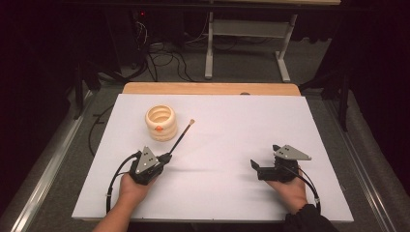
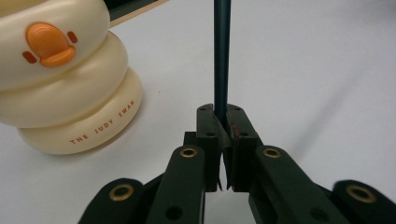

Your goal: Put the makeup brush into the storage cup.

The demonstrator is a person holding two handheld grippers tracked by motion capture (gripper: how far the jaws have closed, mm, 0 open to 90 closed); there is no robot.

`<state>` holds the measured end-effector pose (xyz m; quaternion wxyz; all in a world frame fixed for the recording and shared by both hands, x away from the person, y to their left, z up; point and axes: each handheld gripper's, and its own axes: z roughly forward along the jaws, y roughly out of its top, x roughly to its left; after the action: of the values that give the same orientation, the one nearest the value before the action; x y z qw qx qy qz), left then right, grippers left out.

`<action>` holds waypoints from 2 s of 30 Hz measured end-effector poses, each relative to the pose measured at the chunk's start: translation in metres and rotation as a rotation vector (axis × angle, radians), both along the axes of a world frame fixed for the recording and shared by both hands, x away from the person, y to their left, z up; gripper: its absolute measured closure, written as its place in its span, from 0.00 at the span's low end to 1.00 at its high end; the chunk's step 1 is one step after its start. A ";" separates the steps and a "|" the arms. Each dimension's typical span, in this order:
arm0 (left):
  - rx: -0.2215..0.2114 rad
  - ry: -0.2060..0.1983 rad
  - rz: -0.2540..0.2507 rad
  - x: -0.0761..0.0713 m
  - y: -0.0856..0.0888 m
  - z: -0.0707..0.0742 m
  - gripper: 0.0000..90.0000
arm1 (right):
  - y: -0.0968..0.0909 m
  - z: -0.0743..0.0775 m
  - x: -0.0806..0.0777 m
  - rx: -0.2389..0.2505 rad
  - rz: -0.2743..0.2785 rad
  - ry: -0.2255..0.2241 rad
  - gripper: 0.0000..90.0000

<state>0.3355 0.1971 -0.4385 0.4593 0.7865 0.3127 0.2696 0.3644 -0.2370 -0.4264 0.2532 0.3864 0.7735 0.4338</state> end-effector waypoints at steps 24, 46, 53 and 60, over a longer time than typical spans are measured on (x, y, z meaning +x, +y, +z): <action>-0.211 0.057 0.009 0.001 0.004 0.001 0.95 | 0.002 -0.001 0.000 -0.008 0.016 0.000 0.03; -0.229 0.040 -0.043 0.000 -0.014 0.017 0.96 | 0.042 0.033 0.000 0.081 0.132 -0.100 0.05; -0.261 0.016 -0.052 0.009 -0.026 0.029 0.96 | 0.056 0.049 0.010 0.106 0.138 -0.139 0.09; -0.305 0.002 -0.049 0.019 -0.041 0.035 0.96 | 0.064 0.061 0.021 0.115 0.131 -0.158 0.11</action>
<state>0.3548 0.1562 -0.4038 0.5795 0.7153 0.3312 0.2071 0.3854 -0.1726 -0.3652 0.2621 0.3136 0.7485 0.5221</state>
